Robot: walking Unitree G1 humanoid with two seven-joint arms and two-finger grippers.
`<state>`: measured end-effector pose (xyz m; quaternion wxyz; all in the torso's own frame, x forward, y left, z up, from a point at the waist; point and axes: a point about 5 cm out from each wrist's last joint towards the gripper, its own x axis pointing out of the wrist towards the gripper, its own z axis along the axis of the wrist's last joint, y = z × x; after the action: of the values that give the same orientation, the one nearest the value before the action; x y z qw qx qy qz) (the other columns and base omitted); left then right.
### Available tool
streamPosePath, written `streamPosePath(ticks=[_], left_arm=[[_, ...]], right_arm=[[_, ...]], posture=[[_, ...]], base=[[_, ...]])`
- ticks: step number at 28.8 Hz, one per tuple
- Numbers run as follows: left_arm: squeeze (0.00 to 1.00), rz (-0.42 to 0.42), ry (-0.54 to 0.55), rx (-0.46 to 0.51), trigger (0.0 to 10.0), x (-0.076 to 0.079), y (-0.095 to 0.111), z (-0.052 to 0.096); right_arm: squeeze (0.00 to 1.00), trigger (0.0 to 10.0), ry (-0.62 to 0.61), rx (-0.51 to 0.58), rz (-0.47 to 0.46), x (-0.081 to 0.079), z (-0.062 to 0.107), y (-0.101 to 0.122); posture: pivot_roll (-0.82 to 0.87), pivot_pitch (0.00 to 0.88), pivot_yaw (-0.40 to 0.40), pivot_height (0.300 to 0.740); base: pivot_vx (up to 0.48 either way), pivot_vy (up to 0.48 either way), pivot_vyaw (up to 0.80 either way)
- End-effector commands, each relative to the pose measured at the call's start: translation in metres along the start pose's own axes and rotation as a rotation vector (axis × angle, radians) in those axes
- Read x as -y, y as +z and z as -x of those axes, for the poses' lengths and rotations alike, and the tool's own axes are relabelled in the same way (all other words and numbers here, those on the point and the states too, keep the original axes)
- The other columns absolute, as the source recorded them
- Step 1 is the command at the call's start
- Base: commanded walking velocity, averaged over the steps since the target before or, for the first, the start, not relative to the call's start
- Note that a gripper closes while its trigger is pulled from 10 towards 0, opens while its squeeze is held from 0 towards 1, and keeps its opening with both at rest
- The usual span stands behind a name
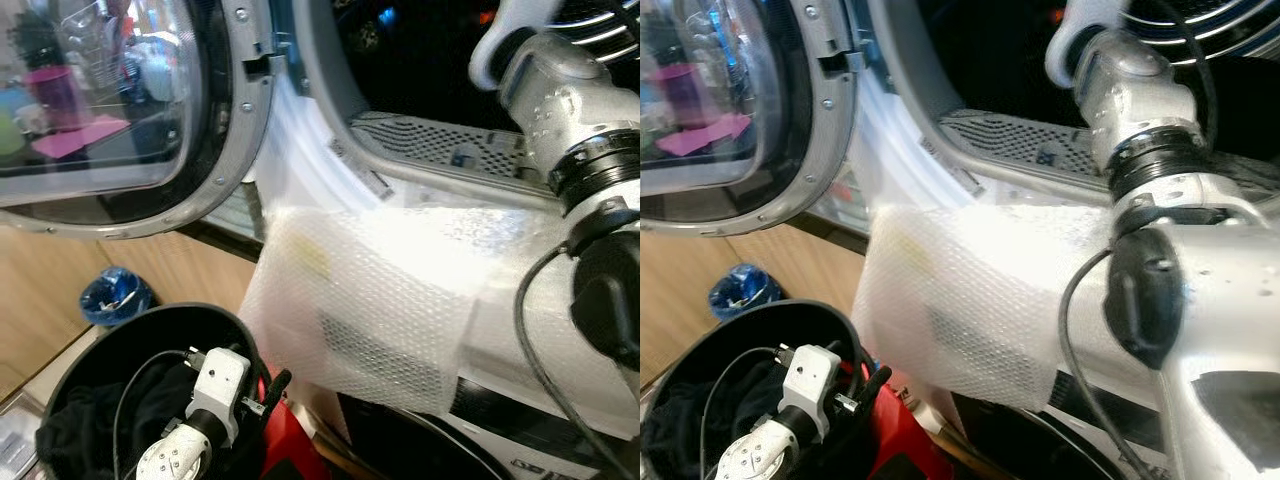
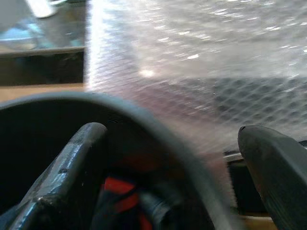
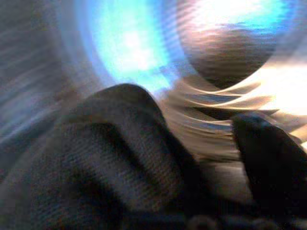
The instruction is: Clothes washing
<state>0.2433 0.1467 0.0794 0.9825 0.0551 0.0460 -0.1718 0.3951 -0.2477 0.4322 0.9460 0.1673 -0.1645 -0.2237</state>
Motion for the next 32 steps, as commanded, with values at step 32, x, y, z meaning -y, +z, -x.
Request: streamPosePath(ticks=[32], left_arm=[[0.0, 0.007, -0.03, -0.015, 10.0, 0.005, 0.001, 0.003]], right_arm=[[0.0, 10.0, 0.486, -0.069, 0.236, -0.037, 0.019, -0.031]], posture=[[-0.05, 0.1, 0.068, 0.74]], base=[[0.0, 0.0, 0.0]])
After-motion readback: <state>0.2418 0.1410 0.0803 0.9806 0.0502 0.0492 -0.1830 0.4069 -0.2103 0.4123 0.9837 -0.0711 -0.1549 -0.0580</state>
